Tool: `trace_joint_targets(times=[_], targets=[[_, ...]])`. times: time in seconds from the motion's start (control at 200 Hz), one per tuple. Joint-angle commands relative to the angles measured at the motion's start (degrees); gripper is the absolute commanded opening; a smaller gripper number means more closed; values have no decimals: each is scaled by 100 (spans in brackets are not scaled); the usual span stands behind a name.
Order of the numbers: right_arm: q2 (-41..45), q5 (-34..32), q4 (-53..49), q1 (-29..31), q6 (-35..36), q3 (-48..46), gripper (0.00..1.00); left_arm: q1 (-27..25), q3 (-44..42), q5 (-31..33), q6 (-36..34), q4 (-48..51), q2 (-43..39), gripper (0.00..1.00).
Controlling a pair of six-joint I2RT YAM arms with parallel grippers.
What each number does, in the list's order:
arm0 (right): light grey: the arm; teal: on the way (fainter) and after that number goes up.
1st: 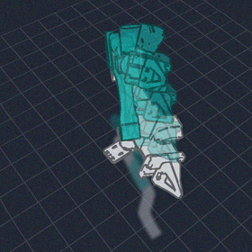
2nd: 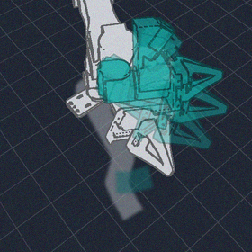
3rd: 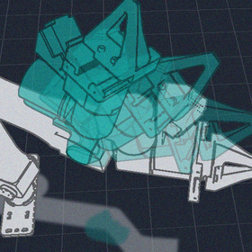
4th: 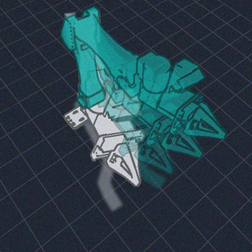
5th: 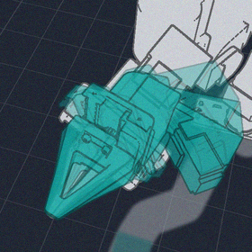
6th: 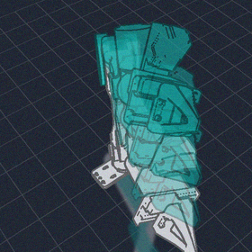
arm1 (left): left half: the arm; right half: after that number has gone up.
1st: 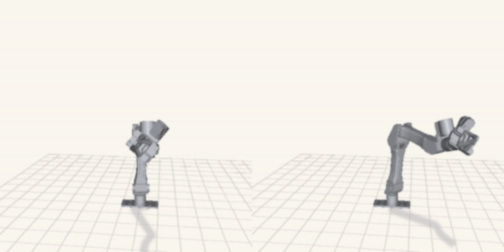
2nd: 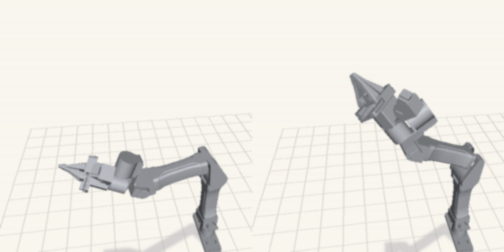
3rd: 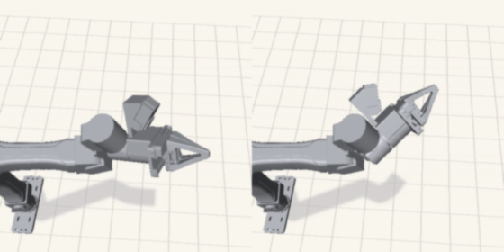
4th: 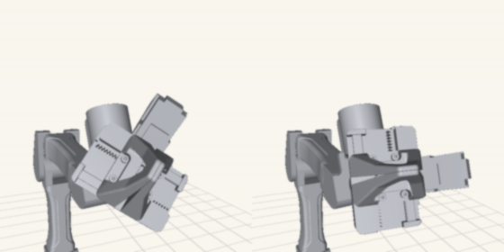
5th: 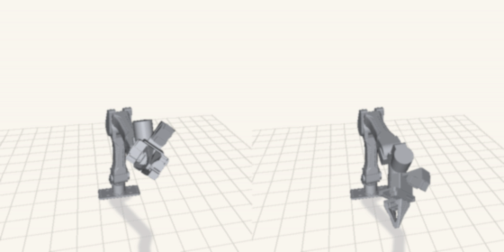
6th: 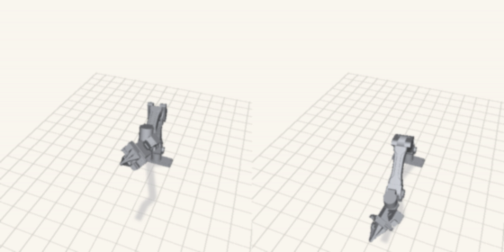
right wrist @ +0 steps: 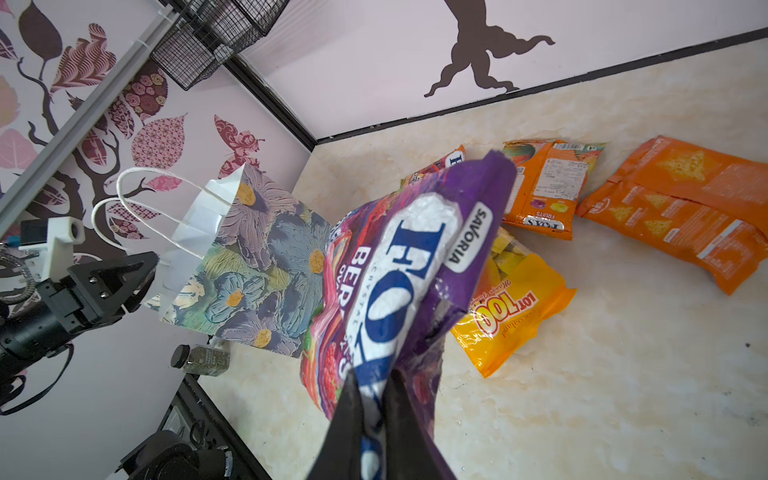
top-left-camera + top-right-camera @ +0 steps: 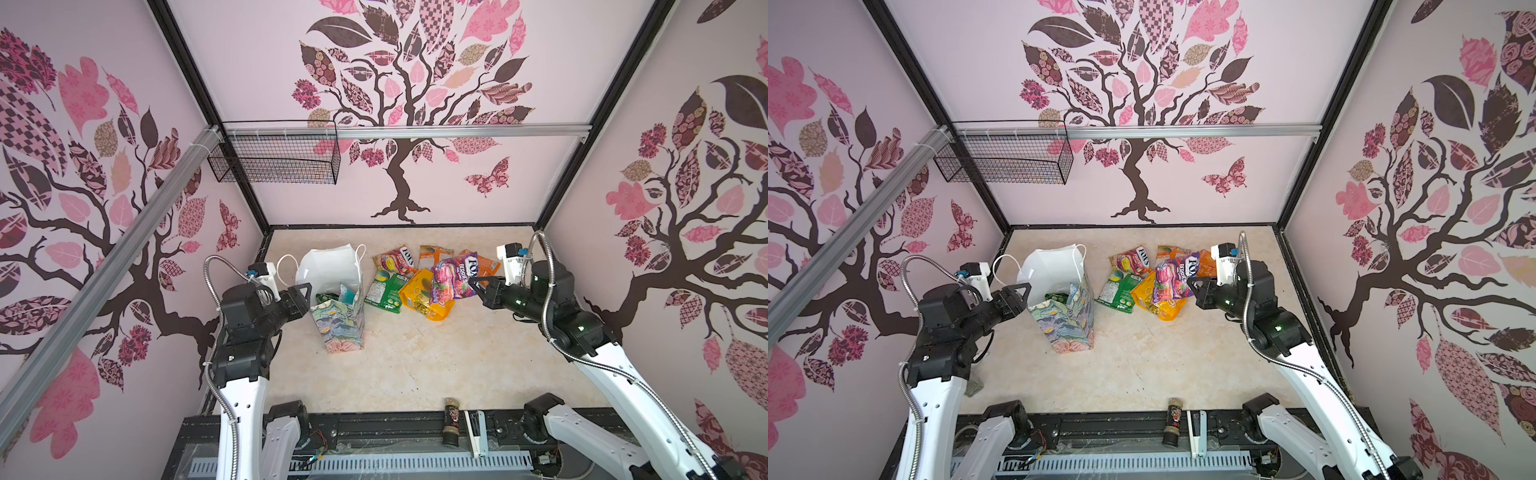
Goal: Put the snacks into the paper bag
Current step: 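Carry the purple Berries bag toward the paper bag with the right gripper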
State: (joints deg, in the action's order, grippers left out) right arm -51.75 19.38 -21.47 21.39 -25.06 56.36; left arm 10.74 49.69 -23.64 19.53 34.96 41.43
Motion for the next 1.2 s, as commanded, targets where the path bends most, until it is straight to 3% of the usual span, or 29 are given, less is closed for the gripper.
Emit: trace_joint_targets(times=[0.0, 0.385, 0.745, 1.195], targets=[[-118, 173, 181, 48, 164, 543, 0, 29, -135, -35, -11, -173, -15, 54], [-541, 242, 345, 458, 124, 1151, 0, 36, -144, -18, -19, -179, -99, 54], [-1027, -45, 206, 1239, 304, 2123, 0, 33, -154, -27, -19, -200, -115, 54], [-2647, -1095, -422, 3007, 1006, 4428, 0, 34, -162, -38, -2, -218, -117, 54]])
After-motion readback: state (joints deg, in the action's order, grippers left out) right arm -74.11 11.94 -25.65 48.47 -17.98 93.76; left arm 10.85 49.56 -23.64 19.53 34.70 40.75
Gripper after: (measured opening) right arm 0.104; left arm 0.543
